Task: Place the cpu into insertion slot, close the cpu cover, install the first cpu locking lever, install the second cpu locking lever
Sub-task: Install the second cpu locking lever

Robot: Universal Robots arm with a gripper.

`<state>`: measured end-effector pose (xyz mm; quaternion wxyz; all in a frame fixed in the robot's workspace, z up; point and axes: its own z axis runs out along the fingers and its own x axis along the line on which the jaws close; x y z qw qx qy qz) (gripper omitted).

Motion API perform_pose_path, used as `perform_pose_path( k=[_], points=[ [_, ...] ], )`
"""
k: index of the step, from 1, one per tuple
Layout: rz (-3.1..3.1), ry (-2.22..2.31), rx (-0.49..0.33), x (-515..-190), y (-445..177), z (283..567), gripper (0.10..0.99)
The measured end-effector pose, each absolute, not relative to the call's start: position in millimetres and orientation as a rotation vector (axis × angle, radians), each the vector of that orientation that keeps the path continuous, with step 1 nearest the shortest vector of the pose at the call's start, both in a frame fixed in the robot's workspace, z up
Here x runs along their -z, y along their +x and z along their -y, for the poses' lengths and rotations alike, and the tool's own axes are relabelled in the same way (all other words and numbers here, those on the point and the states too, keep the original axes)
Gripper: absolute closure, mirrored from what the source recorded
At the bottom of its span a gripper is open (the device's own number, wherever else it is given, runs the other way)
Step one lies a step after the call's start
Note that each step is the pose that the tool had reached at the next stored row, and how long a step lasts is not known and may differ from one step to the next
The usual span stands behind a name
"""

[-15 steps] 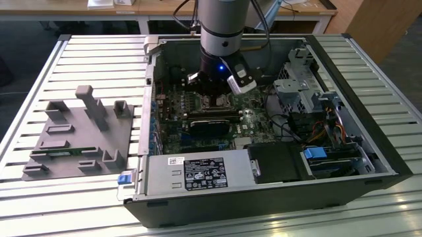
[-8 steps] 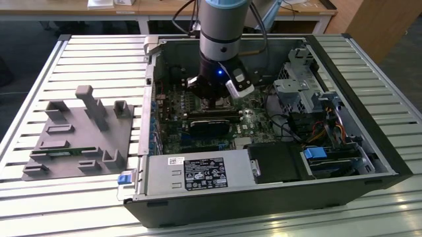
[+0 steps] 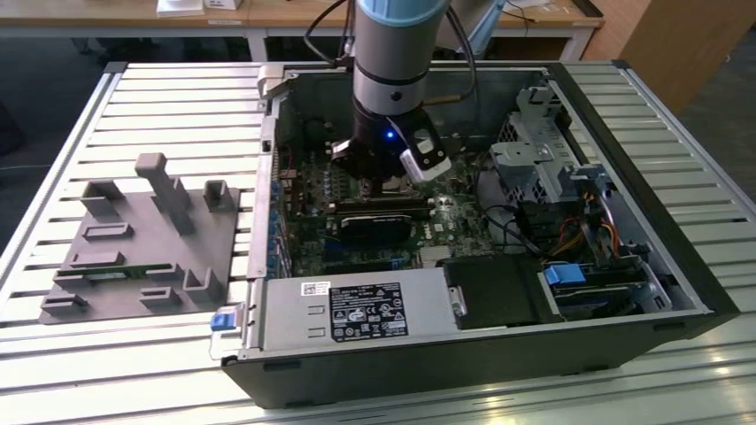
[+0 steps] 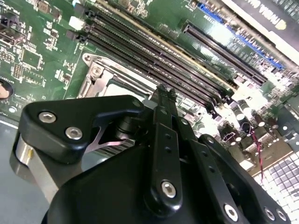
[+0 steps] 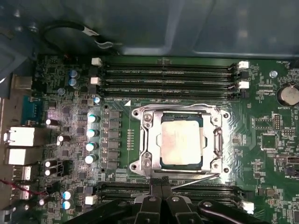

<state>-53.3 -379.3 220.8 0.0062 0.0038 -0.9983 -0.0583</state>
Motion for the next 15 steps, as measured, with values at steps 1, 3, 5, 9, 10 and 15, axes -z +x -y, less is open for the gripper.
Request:
perform_pose_path(
  k=[1,3,5,9,10,15],
  points=[
    [3.124,0.012,0.185,-220.8,-53.9,380.7,0.980],
    [3.123,0.012,0.190,-220.7,-55.4,382.4,0.980],
    [3.123,0.012,0.195,-220.4,-57.1,382.9,0.980],
    [3.123,0.012,0.199,-216.7,-58.6,383.0,0.980],
    [3.123,0.012,0.199,-215.2,-58.7,383.0,0.980],
    [3.123,0.012,0.200,-207.2,-59.0,383.0,0.980]
  ],
)
